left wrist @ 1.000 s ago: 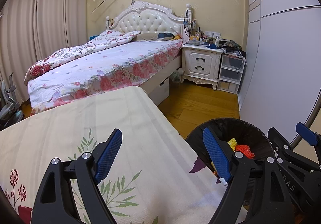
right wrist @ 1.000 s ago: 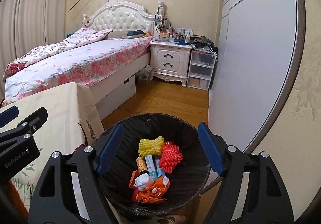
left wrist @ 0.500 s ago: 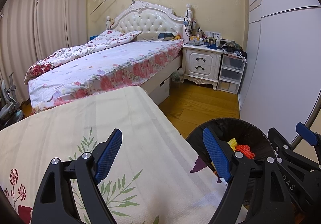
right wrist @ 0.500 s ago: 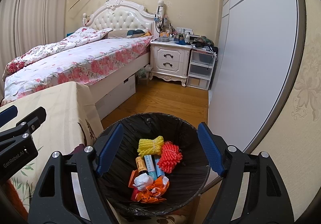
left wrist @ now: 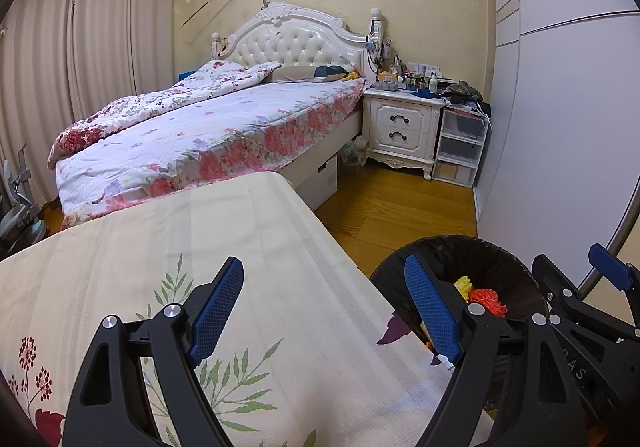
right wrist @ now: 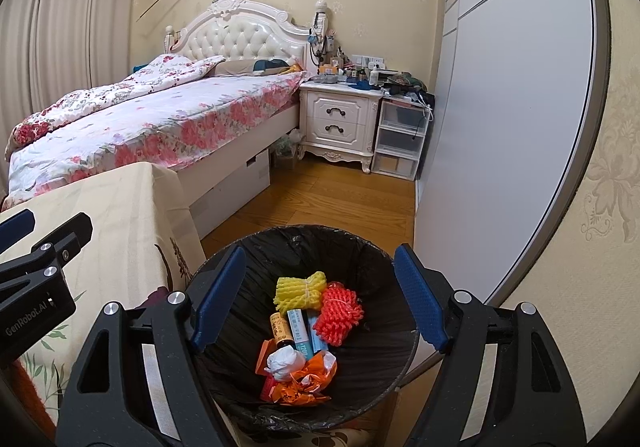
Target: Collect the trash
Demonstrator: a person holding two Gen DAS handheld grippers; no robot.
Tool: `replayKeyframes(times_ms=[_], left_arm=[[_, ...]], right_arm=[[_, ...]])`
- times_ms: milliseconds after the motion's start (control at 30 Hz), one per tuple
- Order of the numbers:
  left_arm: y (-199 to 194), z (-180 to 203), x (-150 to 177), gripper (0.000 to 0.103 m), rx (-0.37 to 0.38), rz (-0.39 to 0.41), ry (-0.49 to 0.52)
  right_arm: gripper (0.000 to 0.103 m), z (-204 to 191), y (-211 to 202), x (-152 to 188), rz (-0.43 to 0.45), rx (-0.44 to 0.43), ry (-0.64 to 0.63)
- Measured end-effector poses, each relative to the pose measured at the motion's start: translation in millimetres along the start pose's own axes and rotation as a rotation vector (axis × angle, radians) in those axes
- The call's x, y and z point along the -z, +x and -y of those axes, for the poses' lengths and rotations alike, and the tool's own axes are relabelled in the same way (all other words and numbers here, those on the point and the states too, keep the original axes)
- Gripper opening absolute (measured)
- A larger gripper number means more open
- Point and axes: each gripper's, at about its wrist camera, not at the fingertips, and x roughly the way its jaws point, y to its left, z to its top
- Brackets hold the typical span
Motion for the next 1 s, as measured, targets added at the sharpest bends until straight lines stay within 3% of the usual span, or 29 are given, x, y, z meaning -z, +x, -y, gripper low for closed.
replayKeyframes(times_ms=[1000], left_arm=[[-0.3,2.3,-3.0,0.08,-0.022,0.028,-0.005]], right_arm=[[0.075,1.8,1.4,2.3,-0.004,0.0,-0.004]])
